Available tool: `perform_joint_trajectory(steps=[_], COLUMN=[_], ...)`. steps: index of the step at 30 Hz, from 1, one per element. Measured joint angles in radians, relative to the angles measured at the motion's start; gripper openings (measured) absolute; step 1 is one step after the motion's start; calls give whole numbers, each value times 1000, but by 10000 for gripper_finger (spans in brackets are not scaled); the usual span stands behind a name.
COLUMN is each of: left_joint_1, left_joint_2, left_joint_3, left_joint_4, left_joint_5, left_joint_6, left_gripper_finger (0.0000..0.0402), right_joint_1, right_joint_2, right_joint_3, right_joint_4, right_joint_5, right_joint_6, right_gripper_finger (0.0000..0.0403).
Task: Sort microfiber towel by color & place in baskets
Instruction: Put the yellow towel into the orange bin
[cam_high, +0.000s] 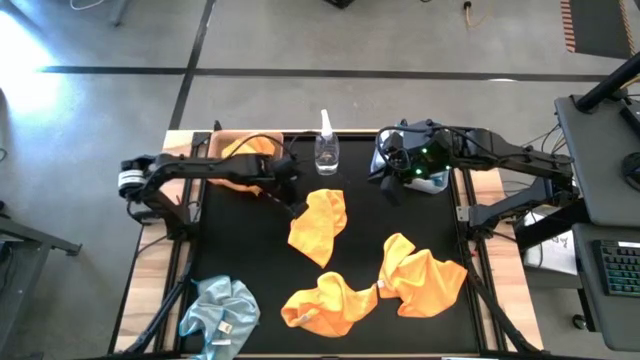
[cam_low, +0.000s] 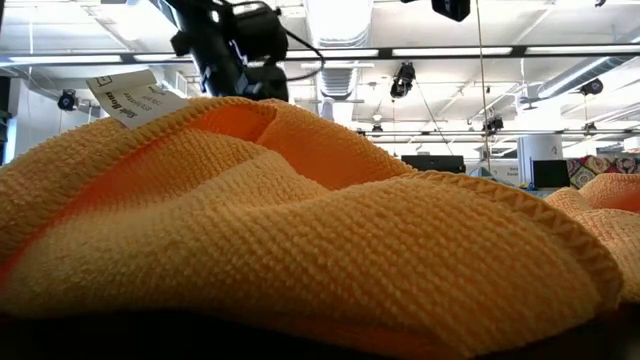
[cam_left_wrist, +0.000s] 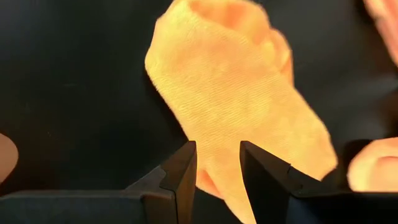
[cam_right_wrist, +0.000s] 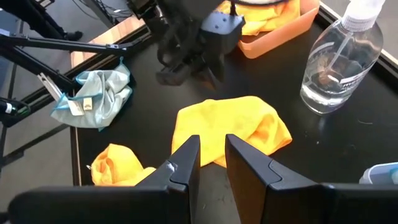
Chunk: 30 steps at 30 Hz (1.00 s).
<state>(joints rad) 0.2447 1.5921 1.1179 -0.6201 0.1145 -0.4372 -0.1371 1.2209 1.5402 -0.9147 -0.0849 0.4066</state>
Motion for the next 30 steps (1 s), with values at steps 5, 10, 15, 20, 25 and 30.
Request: perform_joint_trajectory(steps=[5,10,15,20,25,30], left_joint_1=[-1,-4,-6,-6,-6,-6], left_joint_2=[62,122,165,206,245,276], left_joint_3=[0,0,0,0,0,2], left_joint_4=[3,26,63,69,74,89], left_joint_5=[0,33,37,38,43,80], left_joint_6=[-15,-28,-47,-47,-46,-46], left_gripper_finger=[107,107,107,107,107,107], right_joint_1=[0,0,0,0,0,0], right_joint_2=[0,0,0,0,0,0], right_joint_3=[0,0,0,0,0,0], right_joint_4=[-19,-31,-46,-60,-67,-74], right_joint_5=[0,0,0,0,0,-1], right_joint_6=[-12,-14,-14,-14,-14,-14], right_gripper_finger=[68,68,68,68,68,68])
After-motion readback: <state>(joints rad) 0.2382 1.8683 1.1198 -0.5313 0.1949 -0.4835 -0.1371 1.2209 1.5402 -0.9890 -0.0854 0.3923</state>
